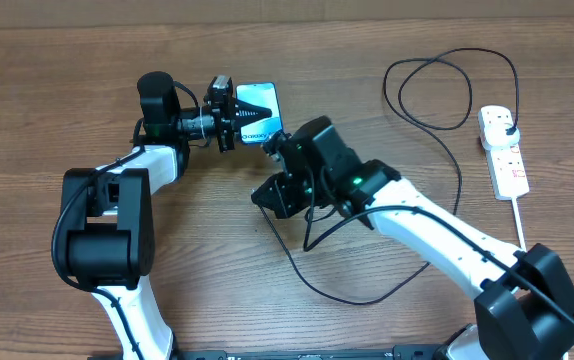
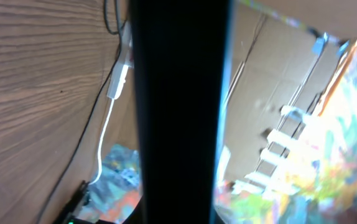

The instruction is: Plug charger to phone and switch on socket

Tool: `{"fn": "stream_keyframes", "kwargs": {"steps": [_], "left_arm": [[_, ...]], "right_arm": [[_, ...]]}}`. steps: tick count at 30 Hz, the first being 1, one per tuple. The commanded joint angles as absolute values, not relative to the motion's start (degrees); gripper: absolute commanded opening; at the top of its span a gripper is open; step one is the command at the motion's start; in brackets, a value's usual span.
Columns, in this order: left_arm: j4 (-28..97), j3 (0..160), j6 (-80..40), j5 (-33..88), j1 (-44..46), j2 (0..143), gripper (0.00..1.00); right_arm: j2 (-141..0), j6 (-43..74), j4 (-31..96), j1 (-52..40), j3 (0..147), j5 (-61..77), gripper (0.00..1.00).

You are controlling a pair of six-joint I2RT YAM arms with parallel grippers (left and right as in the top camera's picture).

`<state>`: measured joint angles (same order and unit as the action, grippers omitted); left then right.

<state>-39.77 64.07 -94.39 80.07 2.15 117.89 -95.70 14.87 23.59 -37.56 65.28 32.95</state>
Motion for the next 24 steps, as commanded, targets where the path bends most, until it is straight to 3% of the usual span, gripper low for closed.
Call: {"fn": "stream_keyframes", "kwargs": {"steps": [1,24], "left_arm": [[-42.0,65.5,-91.7,83.5,2.3,117.6,0.04],[-47.0,65.5,-89.5,85.5,4.2,117.6,0.05]], "right_arm": [[-95.3,11.7,23.2,-35.5,64.1,44.5,0.04],[-95.3,14.6,21.4,-23.9,64.1,54.3,0.04]]}}
